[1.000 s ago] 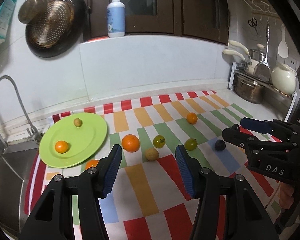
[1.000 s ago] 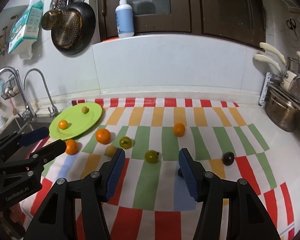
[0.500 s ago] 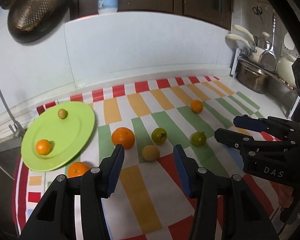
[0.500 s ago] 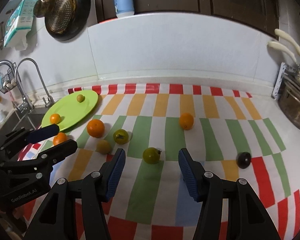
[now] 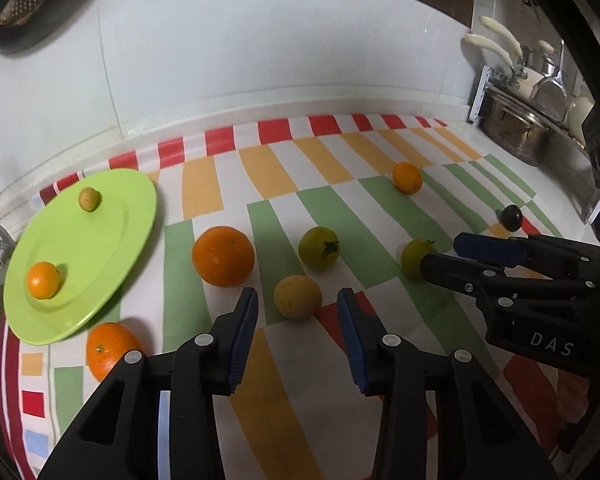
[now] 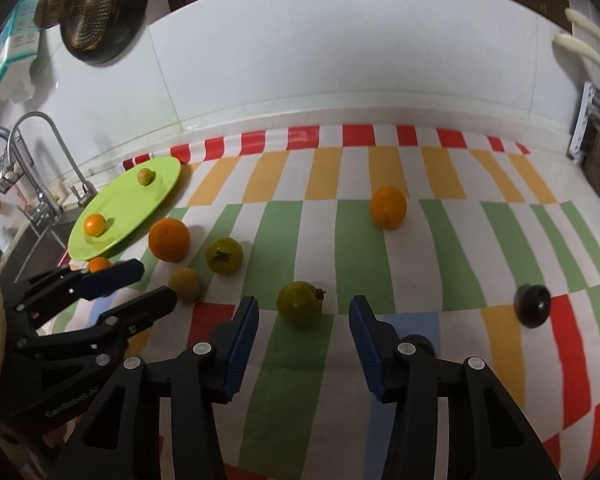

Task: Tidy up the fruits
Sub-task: 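Grasp the pale kumquat with the left tool while the right tool grasps a green lime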

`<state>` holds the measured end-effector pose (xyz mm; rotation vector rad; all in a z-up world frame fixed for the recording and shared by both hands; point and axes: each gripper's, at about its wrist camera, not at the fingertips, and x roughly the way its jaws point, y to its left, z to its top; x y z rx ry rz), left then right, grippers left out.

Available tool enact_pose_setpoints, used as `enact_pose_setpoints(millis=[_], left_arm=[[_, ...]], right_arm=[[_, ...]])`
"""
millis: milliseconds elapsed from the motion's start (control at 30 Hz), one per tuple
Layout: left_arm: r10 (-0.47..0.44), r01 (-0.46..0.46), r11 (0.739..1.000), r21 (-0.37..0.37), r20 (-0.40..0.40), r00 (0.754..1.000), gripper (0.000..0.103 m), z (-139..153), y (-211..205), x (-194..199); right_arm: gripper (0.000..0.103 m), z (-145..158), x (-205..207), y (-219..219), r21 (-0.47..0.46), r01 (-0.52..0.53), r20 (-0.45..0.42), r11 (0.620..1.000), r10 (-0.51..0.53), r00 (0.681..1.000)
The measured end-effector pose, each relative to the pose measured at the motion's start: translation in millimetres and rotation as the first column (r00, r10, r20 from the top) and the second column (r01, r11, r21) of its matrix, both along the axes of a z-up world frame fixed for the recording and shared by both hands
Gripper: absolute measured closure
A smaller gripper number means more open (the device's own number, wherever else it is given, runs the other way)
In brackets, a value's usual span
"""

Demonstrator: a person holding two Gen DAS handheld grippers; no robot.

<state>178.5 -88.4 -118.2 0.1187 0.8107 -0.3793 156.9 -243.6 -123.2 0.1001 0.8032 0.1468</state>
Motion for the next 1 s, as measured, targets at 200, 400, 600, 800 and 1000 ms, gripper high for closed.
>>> enact_pose_setpoints(millis=[200, 400, 600, 800, 1000], left_arm=[[0.007, -0.008, 1.000, -0.013, -0.029, 1.000, 0.070, -7.8, -0.8, 7.8], [0.007, -0.007, 1.000, -0.015, -0.034, 0.999, 0.074, -10.4, -4.0, 13.2], [0.009, -0.010, 1.000, -0.018, -0.036, 0.999, 0.075, -10.5, -4.2, 14.4], [0.015, -0.016, 0.999, -0.030, -0.025, 1.000, 0.075, -4.7, -1.6, 10.4], [0.025, -0.024, 0.999, -0.042, 0.020, 0.999, 0.075, 12.6, 4.8, -0.3]], right_arm=[[0.061, -9.0, 8.6, -0.8, 0.030, -0.003, -0.029, 1.000, 0.004, 1.000], [0.067, -13.4, 15.0, 0.6, 0.032, -0.015, -0.040, 0.999, 0.016, 0.999], [0.072, -16.2, 18.7, 2.7, 0.025, -0.023, -0.044, 0.999, 0.024, 0.999], [0.074, -14.0, 16.8, 5.5, 0.011, -0.037, -0.040, 0.999, 0.038, 0.999], [0.074, 2.0, 7.8, 11.8, -0.001, -0.058, 0.004, 0.998, 0.058, 0.998]])
